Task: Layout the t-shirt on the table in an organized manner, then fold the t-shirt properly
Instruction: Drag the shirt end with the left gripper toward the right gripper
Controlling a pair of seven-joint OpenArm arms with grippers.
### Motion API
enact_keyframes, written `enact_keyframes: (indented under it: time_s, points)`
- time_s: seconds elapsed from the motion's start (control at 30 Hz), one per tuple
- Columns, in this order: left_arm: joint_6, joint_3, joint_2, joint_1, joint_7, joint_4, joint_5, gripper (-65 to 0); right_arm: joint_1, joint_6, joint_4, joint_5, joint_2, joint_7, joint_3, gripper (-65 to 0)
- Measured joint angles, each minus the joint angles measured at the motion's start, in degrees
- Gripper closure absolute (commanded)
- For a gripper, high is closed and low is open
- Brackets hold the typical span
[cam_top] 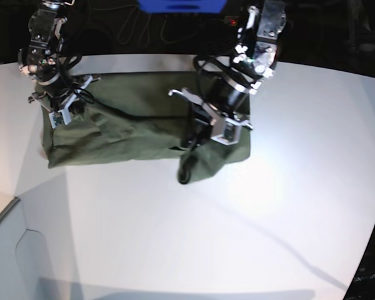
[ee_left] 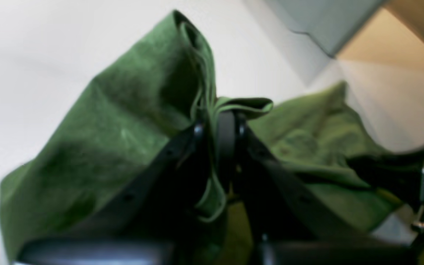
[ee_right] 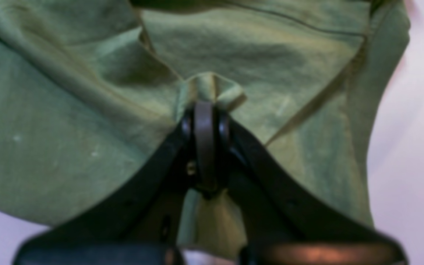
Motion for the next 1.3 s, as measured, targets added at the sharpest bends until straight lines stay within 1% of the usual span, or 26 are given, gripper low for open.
enact_keyframes:
  time_s: [0.07,0.13,0.17,0.23,0.27,0.33,0.4,0.47,0.5,0.57,0.63,0.77,0.83,0.97,1.13,1.2,1.3]
  points:
    - [0.0,-0.22,1.33,0.46,0.52,-0.39,2.29,-0.2,0.0,0.02,0.0,0.0,0.0,-0.02,0.0,0.0]
    - [-0.04,-1.2,1.7,0.61,0.59,0.24,2.29,-0.2,0.02,0.02,0.0,0.0,0.0,-0.02,0.0,0.0]
    - [-0.81,-2.91,1.92,0.63,1.01,1.51,1.38,-0.2,0.02,0.02,-0.02,0.0,0.0,0.09,0.0,0.0]
    - [-0.5,-7.37,1.97,0.59,1.01,4.9,-2.05,-0.2,0.02,0.02,-0.02,0.0,0.0,0.09,0.0,0.0]
    - [0.02,-9.79,1.81,0.48,2.47,7.1,-4.5,-0.2,0.02,0.02,-0.02,0.0,0.02,0.07,-0.02,0.0]
    - [0.55,-15.28,1.57,0.46,8.2,11.93,-9.07,-0.2,0.04,0.02,-0.02,-0.02,0.02,0.02,0.0,0.0]
    - [-0.09,-21.2,1.92,0.72,14.1,15.52,-14.4,-0.2,0.04,0.02,-0.04,-0.07,0.02,-0.11,-0.02,0.0]
    - [-0.15,-27.34,1.95,0.92,18.05,17.59,-19.41,-0.2,0.09,0.02,-0.04,-0.04,0.02,-0.09,0.0,0.0]
    - [-0.11,-30.27,1.92,0.9,20.79,18.4,-20.96,-0.2,0.35,0.02,-0.09,-0.02,0.02,-0.13,0.0,0.0]
    - [0.04,-34.8,1.81,0.83,25.31,19.23,-22.86,-0.2,0.7,0.02,-0.2,-0.09,0.02,-0.52,-0.02,0.0]
    - [-0.15,-38.03,0.07,0.74,29.64,19.32,-23.26,-0.2,0.96,0.02,-0.24,-0.31,0.0,-0.57,0.0,0.0]
    - [-0.22,-42.73,-2.36,0.76,30.53,18.95,-23.37,-0.2,1.01,0.02,-0.31,-0.5,0.0,-0.59,-0.02,0.0]
    - [-0.44,-44.39,-2.67,0.74,30.29,16.87,-23.71,-0.2,1.01,0.02,-0.31,-0.48,0.0,-0.57,-0.02,0.0]
    - [-0.42,-46.64,-2.27,0.94,31.74,14.05,-22.88,-0.2,1.14,0.02,-0.28,-0.5,-0.48,-0.57,0.0,0.0]
    - [-0.39,-46.36,-2.29,0.92,30.97,13.44,-22.86,-0.2,1.14,0.0,-0.28,-0.52,-0.61,-0.55,0.0,0.0]
    - [0.35,-44.0,-2.29,1.27,30.75,13.97,-22.8,-0.2,1.14,0.02,-0.28,-0.52,-0.61,-0.57,0.0,0.0]
    - [0.46,-38.07,-2.12,2.36,30.4,15.17,-22.84,-0.2,1.16,0.02,-0.28,-0.68,-0.63,-0.55,0.0,0.0]
